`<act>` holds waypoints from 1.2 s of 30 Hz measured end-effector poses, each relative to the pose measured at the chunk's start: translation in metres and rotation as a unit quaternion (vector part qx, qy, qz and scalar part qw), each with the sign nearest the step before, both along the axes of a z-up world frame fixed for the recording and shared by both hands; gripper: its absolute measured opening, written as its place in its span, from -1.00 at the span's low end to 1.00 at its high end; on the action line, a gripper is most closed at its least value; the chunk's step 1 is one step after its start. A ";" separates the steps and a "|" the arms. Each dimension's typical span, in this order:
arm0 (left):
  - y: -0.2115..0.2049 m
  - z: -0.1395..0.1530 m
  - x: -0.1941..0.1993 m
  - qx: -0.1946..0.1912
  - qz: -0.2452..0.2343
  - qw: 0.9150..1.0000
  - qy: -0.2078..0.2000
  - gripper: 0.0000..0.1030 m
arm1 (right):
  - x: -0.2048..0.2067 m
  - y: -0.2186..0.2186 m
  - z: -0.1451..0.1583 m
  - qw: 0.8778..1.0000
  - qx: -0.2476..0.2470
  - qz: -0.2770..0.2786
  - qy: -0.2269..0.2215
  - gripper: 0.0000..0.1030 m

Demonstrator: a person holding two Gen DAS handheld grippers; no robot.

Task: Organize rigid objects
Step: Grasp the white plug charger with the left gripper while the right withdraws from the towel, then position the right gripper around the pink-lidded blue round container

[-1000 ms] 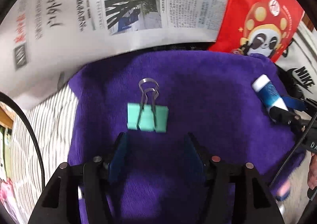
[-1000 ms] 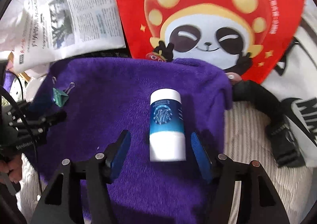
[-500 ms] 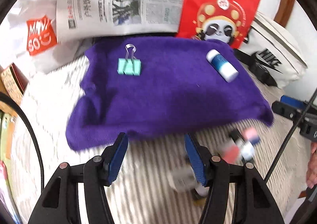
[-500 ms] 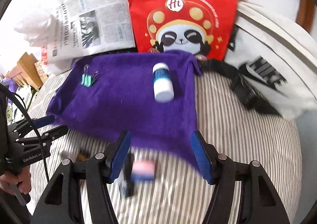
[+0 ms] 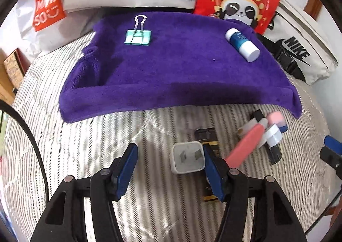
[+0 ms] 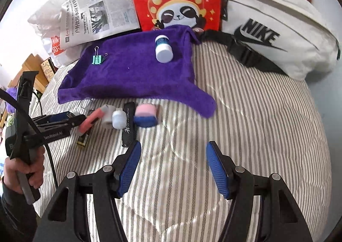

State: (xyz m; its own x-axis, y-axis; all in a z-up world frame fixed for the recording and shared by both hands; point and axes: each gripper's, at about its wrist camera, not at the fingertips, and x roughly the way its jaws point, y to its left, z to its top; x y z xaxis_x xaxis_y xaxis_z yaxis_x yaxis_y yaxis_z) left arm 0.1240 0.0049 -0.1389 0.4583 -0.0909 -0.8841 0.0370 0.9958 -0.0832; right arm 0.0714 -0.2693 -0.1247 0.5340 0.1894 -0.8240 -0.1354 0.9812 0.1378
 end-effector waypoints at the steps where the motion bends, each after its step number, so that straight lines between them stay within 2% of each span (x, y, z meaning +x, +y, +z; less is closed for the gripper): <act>1: 0.001 0.000 -0.001 0.003 -0.001 1.000 -0.001 0.16 | 0.000 -0.002 -0.003 1.000 0.001 -0.001 0.003 0.22; 7: 0.006 -0.002 -0.008 0.018 -0.009 1.000 -0.015 0.13 | 0.000 -0.006 -0.011 1.000 0.009 -0.004 0.011 0.22; 10: 0.000 -0.007 -0.005 0.037 -0.010 0.999 -0.015 0.03 | 0.000 -0.003 -0.014 1.000 0.006 -0.002 0.013 0.22; 11: -0.002 -0.006 -0.007 0.038 -0.011 0.999 -0.026 -0.11 | 0.000 -0.003 -0.014 1.000 0.006 -0.001 0.013 0.22; 13: -0.005 -0.006 -0.008 0.037 -0.016 0.999 -0.035 -0.25 | 0.001 -0.001 -0.017 1.000 0.006 0.000 0.013 0.22; 14: -0.006 -0.006 -0.008 0.037 -0.017 0.998 -0.039 -0.50 | 0.002 0.000 -0.017 1.000 0.006 0.001 0.012 0.22; 23: 0.024 -0.006 -0.015 0.052 0.018 0.997 -0.062 -0.49 | 0.022 0.026 -0.022 1.000 -0.005 0.020 -0.008 0.22; 26: 0.033 -0.007 -0.016 0.036 0.026 0.997 -0.070 -0.49 | 0.033 0.037 -0.023 1.000 -0.008 0.024 -0.015 0.22; 32: 0.027 -0.010 -0.024 0.063 0.031 0.992 -0.102 -0.48 | 0.046 0.051 -0.029 0.999 -0.037 0.027 -0.028 0.22; 36: 0.030 -0.010 -0.023 0.051 0.033 0.993 -0.102 -0.48 | 0.049 0.055 -0.032 0.998 -0.030 0.034 -0.034 0.22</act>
